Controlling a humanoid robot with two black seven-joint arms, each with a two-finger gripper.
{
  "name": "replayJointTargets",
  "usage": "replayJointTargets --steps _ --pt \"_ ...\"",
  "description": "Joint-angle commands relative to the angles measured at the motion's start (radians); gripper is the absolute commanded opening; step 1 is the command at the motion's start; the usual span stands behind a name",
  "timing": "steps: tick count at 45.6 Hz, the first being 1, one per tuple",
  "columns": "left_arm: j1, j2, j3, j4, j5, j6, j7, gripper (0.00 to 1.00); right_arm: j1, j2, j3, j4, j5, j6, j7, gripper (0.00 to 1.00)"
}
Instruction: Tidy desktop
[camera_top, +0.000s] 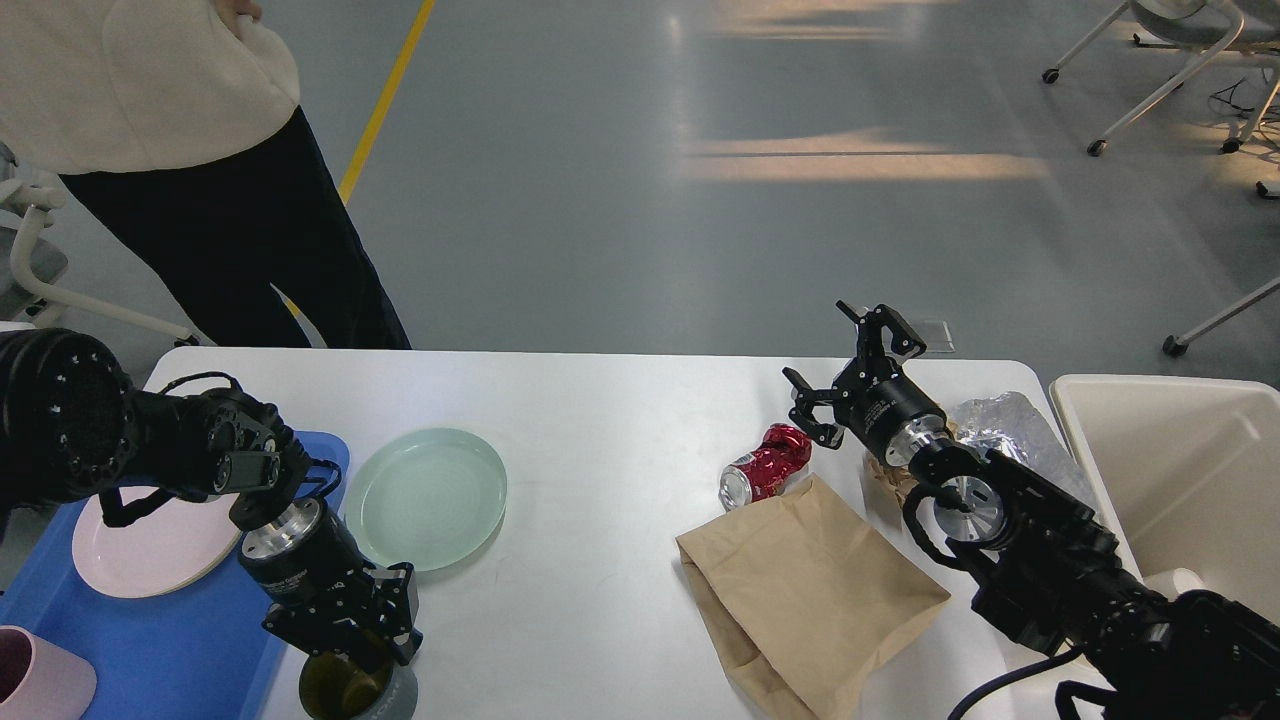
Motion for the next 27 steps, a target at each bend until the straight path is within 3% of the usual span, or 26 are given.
replayJointTargets --steps 1,10,27 --pt "0.0 0.004 0.006 0.001 -0.004 -0.016 0.003 0.0 0.0 0.0 0.0 0.0 0.0 0.0 0.001 1.0" --pt "-0.008 0.01 0.005 0.001 -0.006 -0.075 0.001 0.0 -0.001 0.0 0.0 0.0 0.0 0.0 0.001 1.0" --pt "-0.039 0.015 -0.001 0.0 -0.009 -0.075 -0.004 0.0 -0.001 0.0 0.0 0.0 0.0 0.0 0.001 1.0"
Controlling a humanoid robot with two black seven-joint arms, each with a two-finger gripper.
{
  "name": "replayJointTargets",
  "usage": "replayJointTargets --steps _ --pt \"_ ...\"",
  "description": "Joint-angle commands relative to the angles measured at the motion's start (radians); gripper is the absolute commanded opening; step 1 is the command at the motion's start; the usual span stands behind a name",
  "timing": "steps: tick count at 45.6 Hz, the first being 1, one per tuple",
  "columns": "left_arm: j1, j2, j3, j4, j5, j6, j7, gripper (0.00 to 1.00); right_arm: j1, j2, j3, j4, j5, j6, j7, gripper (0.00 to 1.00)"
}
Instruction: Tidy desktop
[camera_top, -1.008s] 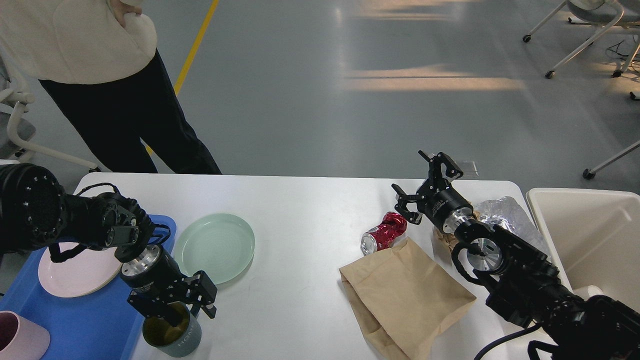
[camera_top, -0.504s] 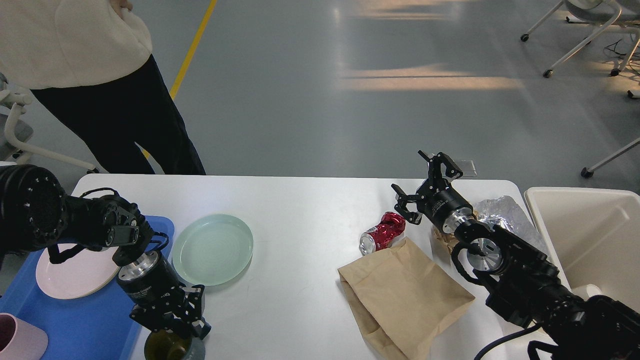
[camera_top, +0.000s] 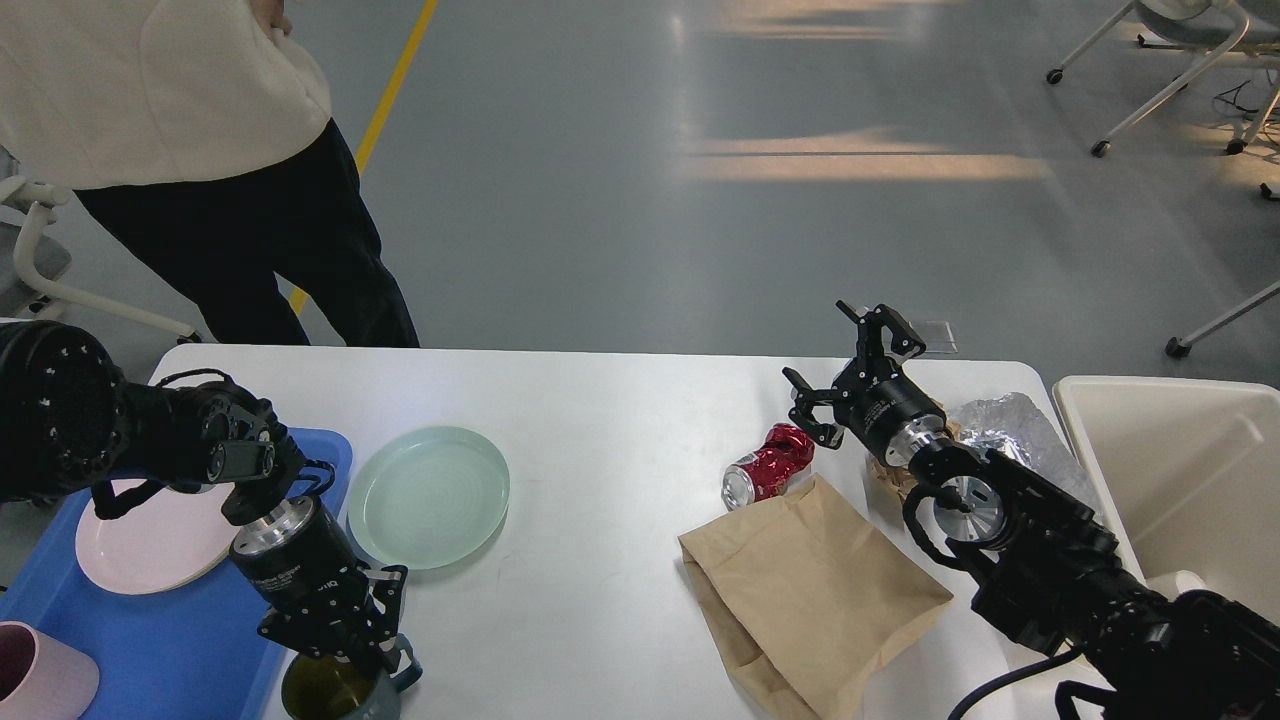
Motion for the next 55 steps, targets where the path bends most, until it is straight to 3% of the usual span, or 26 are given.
replayJointTargets --steps 1,23,40,44,50,55 --pt "-0.013 0.002 0.0 -0.001 0.0 0.0 -0.002 0.0 0.0 0.0 0.0 0.0 0.0 0.001 0.0 1.0" --pt "-0.193 0.008 -0.001 -0.019 0.001 0.0 -0.002 0.0 0.0 0.0 0.0 0.0 0.0 0.001 0.0 1.0" --pt "-0.208 0.005 -0.004 -0.018 0.0 0.0 0.001 0.0 0.0 -0.002 0.0 0.0 0.0 -0.001 -0.001 1.0" --pt "-0.214 0.005 0.004 -0.018 0.001 0.0 0.009 0.07 0.0 0.0 0.0 0.0 0.0 0.001 0.0 1.0" --pt "-0.272 0.004 0.014 -0.019 0.003 0.0 0.012 0.37 0.0 0.0 0.0 0.0 0.0 0.001 0.0 1.0" --pt "-0.338 -0.009 0.022 -0.021 0.014 0.0 0.025 0.5 -0.001 0.0 0.0 0.0 0.0 0.001 0.0 1.0"
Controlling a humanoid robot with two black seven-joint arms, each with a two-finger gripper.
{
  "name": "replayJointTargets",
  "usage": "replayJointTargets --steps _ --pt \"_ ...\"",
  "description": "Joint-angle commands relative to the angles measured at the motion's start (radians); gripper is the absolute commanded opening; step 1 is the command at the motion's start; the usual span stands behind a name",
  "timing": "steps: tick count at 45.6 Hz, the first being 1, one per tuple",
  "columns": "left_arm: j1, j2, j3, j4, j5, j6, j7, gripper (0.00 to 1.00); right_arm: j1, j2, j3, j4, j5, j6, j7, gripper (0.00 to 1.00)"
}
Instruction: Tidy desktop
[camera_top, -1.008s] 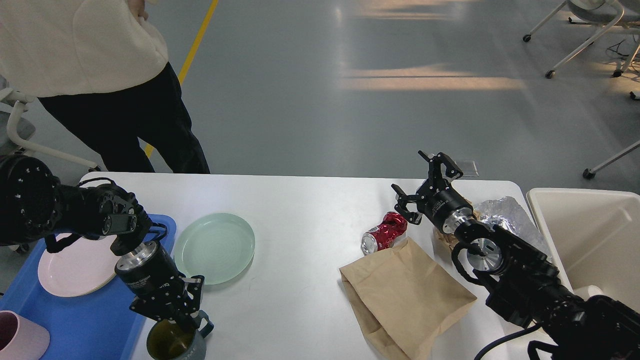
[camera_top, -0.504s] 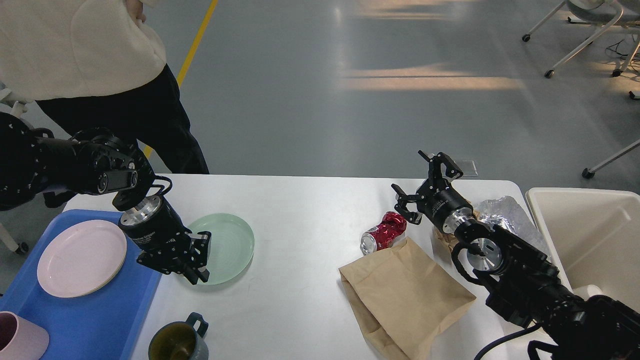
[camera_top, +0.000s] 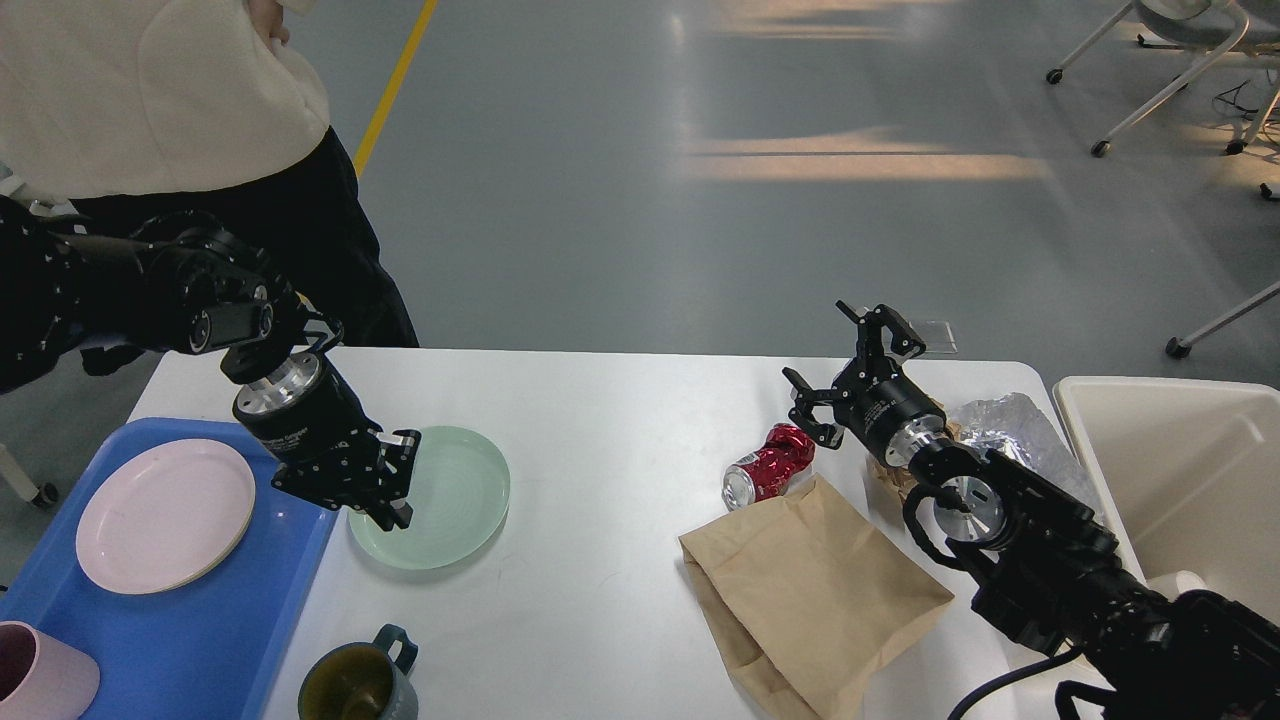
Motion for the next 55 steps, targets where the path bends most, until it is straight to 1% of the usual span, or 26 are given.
replayJointTargets --steps 1,4,8,12,16,19,21,26,36,42,45,51,55 --pt "-0.082 -0.014 0.021 -0.006 0.01 0.0 0.015 0.51 0.0 0.0 0.0 0.0 0.0 -0.002 0.0 1.0" --pt "-0.149 -0.016 0.056 -0.044 0.01 0.0 0.026 0.53 0.0 0.0 0.0 0.0 0.0 0.0 0.0 1.0" --pt "-0.247 -0.031 0.09 -0.124 0.01 0.0 0.04 0.55 0.0 0.0 0.0 0.0 0.0 0.0 0.0 1.0" --pt "-0.346 -0.046 0.119 -0.243 0.008 0.0 0.067 0.61 0.0 0.0 0.0 0.0 0.0 0.0 0.0 1.0" --pt "-0.448 -0.086 0.133 -0.387 0.008 0.0 0.103 0.64 0.0 0.0 0.0 0.0 0.0 -0.002 -0.001 1.0" --pt "-0.511 -0.117 0.134 -0.473 0.008 0.07 0.124 0.64 0.0 0.0 0.0 0.0 0.0 -0.002 -0.001 1.0" --pt "-0.547 -0.138 0.133 -0.516 0.008 0.096 0.133 0.64 0.0 0.0 0.0 0.0 0.0 -0.002 0.0 1.0" --pt "-0.63 -0.18 0.134 -0.61 0.007 0.107 0.136 0.65 -0.001 -0.001 0.0 0.0 0.0 0.0 -0.001 1.0" --pt "-0.693 -0.259 0.131 -0.71 0.01 0.107 0.138 0.65 -0.001 0.0 0.0 0.0 0.0 0.0 0.0 1.0" --pt "-0.702 -0.344 0.125 -0.754 0.008 0.098 0.136 0.65 -0.001 -0.001 0.0 0.0 0.0 0.0 0.0 1.0" --pt "-0.676 -0.364 0.121 -0.756 0.008 0.099 0.136 0.65 -0.001 -0.001 0.0 0.0 0.0 0.0 0.0 1.0" --pt "-0.561 -0.372 0.12 -0.745 0.005 0.116 0.138 0.65 -0.001 -0.001 0.0 0.0 0.0 0.0 0.0 1.0" --pt "-0.486 -0.378 0.124 -0.718 0.005 0.152 0.138 0.66 -0.001 0.0 0.0 0.0 0.0 0.0 -0.001 1.0"
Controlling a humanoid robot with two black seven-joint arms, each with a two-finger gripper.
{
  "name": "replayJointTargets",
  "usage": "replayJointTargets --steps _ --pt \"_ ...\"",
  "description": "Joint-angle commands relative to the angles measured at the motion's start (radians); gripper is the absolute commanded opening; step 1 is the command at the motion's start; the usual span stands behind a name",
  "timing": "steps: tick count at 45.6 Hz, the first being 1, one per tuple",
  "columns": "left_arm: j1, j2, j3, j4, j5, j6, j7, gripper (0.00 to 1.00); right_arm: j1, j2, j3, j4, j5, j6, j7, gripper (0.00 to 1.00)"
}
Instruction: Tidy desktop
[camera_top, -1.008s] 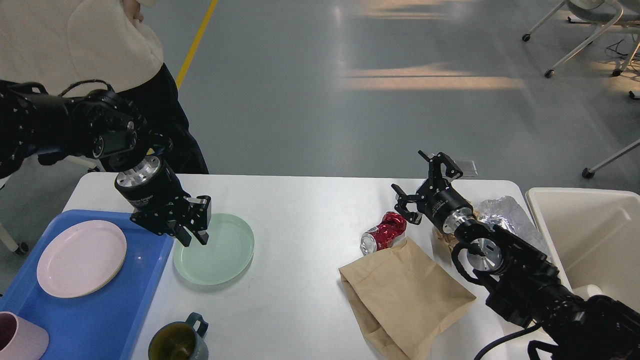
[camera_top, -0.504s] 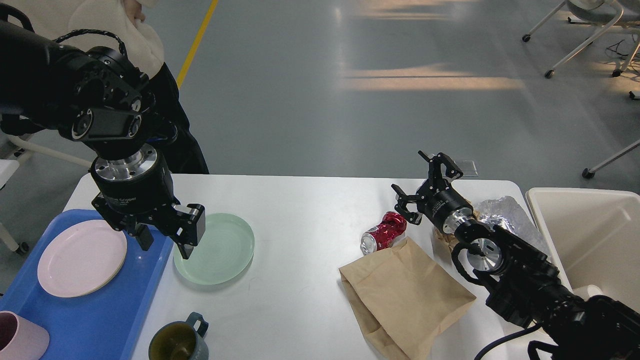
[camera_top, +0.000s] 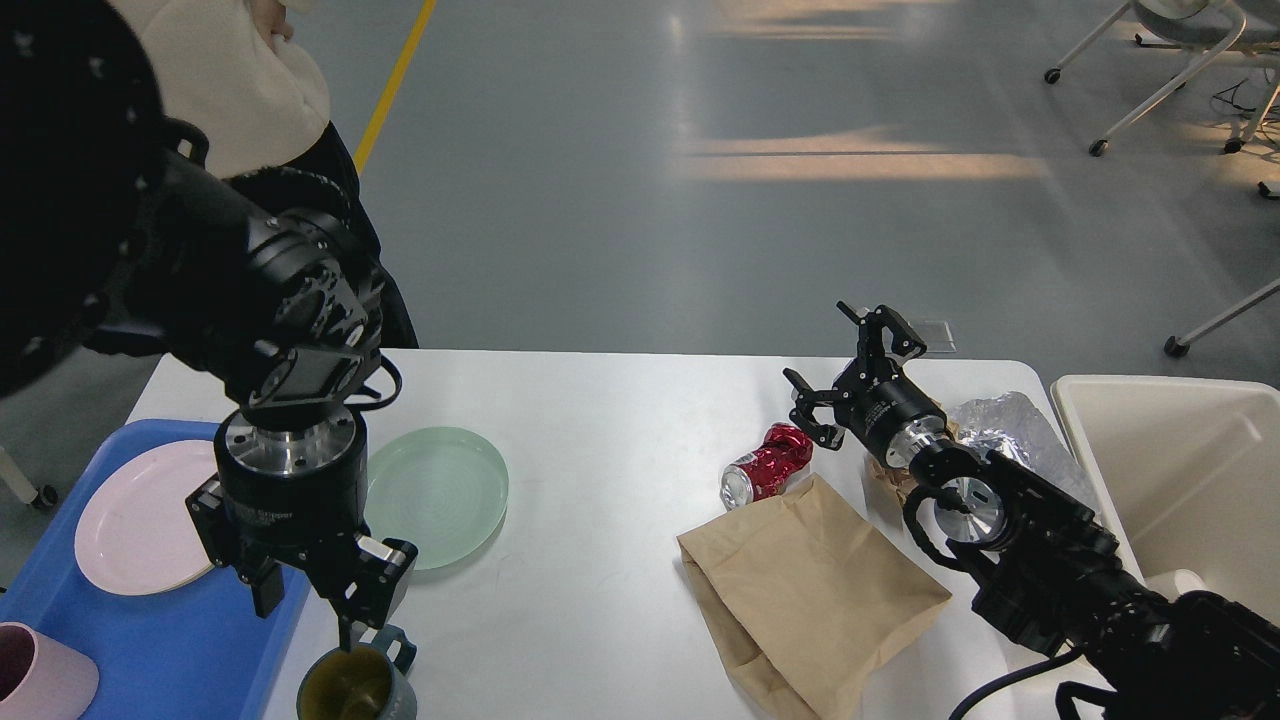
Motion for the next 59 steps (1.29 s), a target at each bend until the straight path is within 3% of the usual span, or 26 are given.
replayJointTargets --steps 1,18,32,59 --pt "0.108 -0.008 0.007 0.037 -0.003 0.049 0.001 0.66 0.0 -0.001 0.0 0.0 0.0 0.0 0.0 1.0" --pt "0.329 -0.007 0.028 0.181 -0.007 0.175 0.0 0.69 0.0 -0.001 0.0 0.0 0.0 0.0 0.0 1.0" --pt "0.467 -0.007 0.027 0.277 -0.011 0.183 0.0 0.72 0.0 -0.001 0.0 0.0 0.0 0.0 0.0 1.0" --pt "0.619 -0.005 0.013 0.404 -0.012 0.183 -0.003 0.72 0.0 0.001 0.0 0.0 0.0 0.0 -0.001 1.0"
